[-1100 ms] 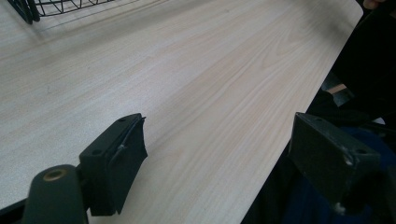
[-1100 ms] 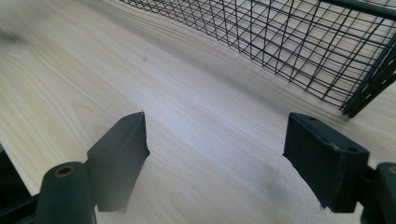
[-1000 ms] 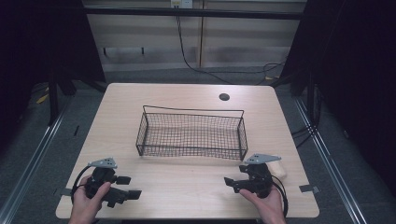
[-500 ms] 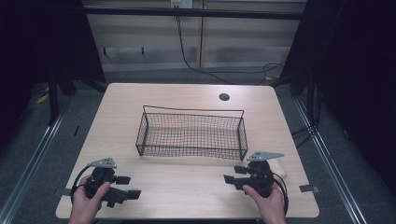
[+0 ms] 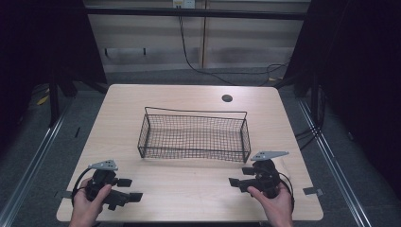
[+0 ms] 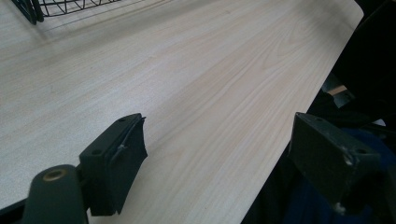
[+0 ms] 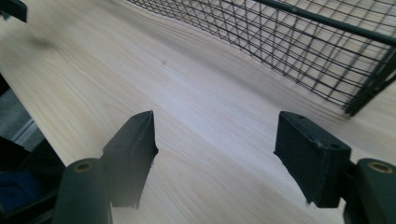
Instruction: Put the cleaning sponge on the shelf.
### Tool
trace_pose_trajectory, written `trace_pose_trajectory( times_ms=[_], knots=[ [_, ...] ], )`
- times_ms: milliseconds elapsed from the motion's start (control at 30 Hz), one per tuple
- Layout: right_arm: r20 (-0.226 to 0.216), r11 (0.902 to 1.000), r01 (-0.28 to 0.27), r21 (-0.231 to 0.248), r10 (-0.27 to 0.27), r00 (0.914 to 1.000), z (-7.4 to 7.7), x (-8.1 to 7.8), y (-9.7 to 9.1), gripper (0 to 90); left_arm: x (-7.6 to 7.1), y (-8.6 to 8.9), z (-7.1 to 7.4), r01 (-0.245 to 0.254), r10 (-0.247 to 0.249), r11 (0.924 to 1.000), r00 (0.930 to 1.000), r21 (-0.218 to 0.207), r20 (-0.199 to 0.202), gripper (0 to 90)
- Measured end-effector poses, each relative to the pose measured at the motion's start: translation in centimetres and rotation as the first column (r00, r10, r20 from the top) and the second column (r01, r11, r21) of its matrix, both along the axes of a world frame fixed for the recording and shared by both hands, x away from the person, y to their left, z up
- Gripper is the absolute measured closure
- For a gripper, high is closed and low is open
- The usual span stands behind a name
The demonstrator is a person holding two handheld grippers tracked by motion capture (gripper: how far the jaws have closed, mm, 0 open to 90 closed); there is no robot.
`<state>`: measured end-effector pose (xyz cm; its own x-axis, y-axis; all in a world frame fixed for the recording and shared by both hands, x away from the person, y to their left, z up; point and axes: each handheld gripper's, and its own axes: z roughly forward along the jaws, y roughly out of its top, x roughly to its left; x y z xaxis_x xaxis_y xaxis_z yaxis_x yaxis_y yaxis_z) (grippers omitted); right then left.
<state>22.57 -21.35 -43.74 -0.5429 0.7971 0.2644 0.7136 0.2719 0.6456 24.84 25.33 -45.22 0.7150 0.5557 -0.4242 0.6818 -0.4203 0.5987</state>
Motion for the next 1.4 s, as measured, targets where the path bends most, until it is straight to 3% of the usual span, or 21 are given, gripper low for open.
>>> trace_pose_trajectory(
  times_ms=[267,367,633,1067,1200,1400],
  knots=[
    [0.008,0.9990,0.006,-0.045,-0.006,1.0000,1.3,0.1,-0.5,26.9,0.0,0.1,0.0,-0.005,0.005,1.0000,1.0000,0.000,-0.001,18.3],
    [-0.017,0.9989,-0.001,-0.048,0.001,0.9998,1.5,0.3,-0.8,26.0,0.0,0.1,0.0,-0.005,0.005,1.0000,1.0000,0.000,-0.001,18.3],
    [-0.035,0.9998,0.014,-0.014,-0.014,0.9993,2.7,0.3,-1.9,25.6,0.1,0.1,-0.1,-0.005,0.005,1.0000,1.0000,0.002,-0.004,18.4],
    [-0.086,0.9994,0.024,-0.025,-0.026,0.9960,3.9,1.2,-3.4,25.4,0.1,0.0,-0.3,-0.004,0.004,1.0000,0.9999,0.006,-0.010,18.3],
    [-0.122,0.9987,0.036,-0.036,-0.041,0.9917,4.4,1.6,-3.7,24.5,0.1,0.0,-0.3,-0.003,0.003,1.0000,0.9999,0.005,-0.010,18.4],
    [-0.139,0.9969,0.038,-0.069,-0.048,0.9891,5.4,2.1,-4.0,24.5,0.1,0.0,-0.3,-0.004,0.004,1.0000,0.9999,0.003,-0.011,18.4]
  ],
)
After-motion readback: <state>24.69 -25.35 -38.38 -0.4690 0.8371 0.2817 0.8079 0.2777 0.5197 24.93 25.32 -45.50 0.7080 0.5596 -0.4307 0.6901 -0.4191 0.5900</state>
